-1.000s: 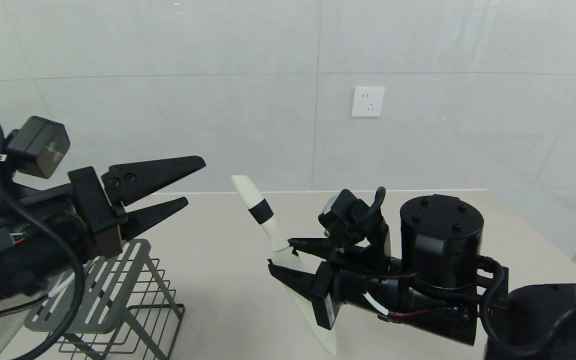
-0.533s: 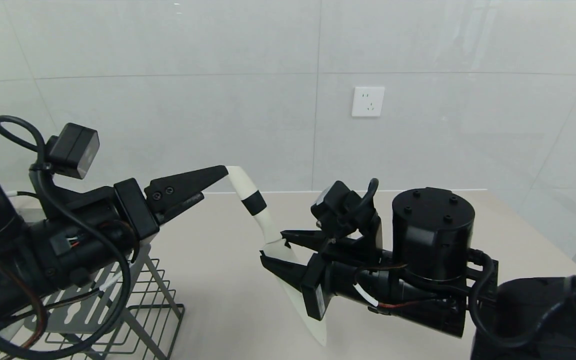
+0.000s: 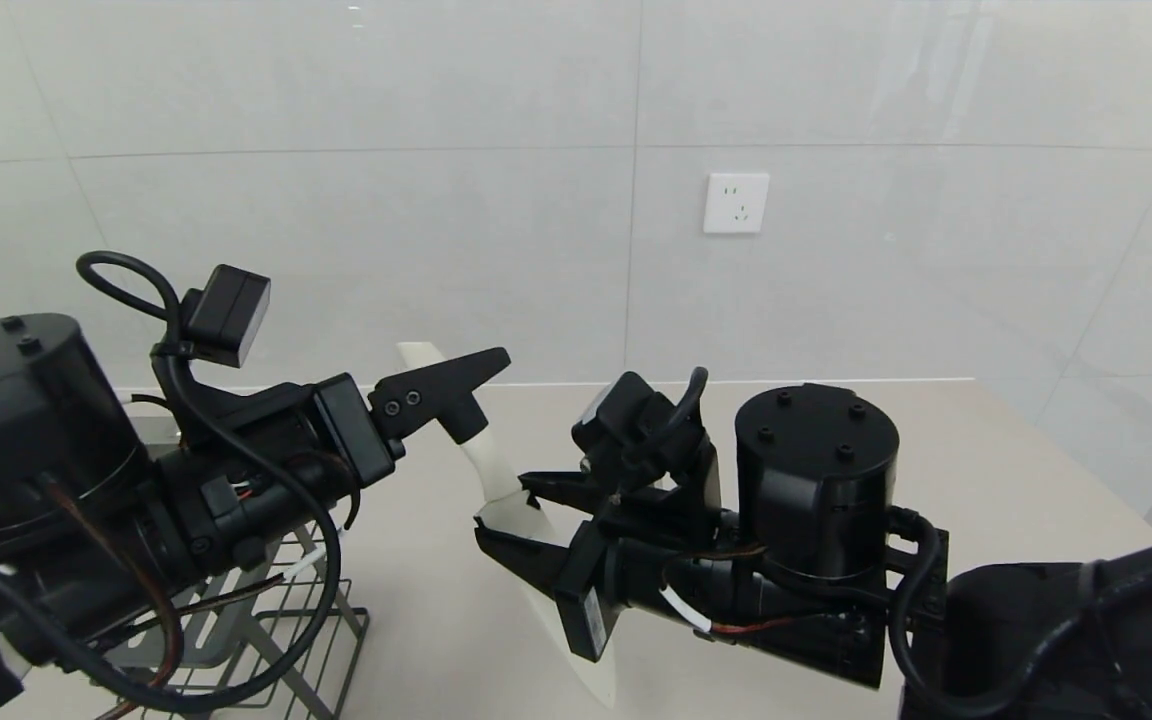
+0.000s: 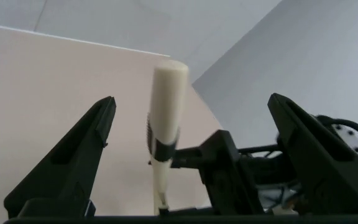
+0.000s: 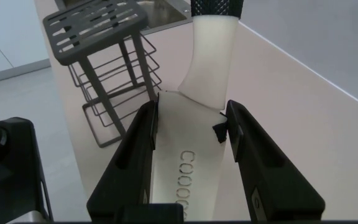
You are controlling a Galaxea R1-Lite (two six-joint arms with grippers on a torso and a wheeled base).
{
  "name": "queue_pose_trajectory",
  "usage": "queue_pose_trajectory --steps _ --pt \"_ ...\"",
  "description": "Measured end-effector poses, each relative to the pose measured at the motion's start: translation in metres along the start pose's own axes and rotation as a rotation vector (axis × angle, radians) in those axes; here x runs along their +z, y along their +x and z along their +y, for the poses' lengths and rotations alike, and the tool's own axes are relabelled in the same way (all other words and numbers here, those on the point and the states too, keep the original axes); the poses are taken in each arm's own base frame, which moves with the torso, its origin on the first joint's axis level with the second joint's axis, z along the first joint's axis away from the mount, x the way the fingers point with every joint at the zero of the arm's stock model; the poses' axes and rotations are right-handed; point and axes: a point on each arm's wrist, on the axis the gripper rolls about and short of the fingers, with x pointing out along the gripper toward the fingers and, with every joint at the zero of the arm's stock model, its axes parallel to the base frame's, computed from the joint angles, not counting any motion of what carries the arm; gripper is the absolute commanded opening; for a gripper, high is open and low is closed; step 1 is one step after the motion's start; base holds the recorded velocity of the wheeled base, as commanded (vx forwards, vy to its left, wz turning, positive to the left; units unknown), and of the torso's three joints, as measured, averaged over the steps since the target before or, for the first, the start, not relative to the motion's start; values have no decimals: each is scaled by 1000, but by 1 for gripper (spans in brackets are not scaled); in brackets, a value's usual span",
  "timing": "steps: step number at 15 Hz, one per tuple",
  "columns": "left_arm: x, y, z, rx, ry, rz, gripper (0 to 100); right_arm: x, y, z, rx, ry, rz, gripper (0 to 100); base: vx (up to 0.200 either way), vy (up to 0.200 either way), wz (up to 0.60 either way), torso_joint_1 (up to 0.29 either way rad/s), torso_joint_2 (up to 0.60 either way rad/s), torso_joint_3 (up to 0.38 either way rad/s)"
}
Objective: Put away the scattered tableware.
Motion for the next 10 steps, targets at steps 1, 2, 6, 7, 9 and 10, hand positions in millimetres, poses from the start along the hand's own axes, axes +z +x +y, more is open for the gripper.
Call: queue_pose_trajectory --steps 1,2,6,7,9,10 --pt "-2 2 2 11 -3 7 100 1 1 1 1 -1 -2 0 0 0 0 0 0 0" --pt "-4 4 3 14 -4 13 100 1 2 1 1 -1 -4 0 0 0 0 0 0 0" --pt "-9 8 -1 -14 1 25 100 2 3 1 3 -2 -6 0 0 0 0 0 0 0" --pt "-10 8 -2 -19 17 28 100 1 3 2 4 -2 -6 0 0 0 0 0 0 0" --pt "-12 10 -1 -16 68 34 100 1 3 2 5 -2 -6 0 0 0 0 0 0 0" --pt "-13 11 0 -13 79 38 100 1 3 2 6 -2 -6 0 0 0 0 0 0 0"
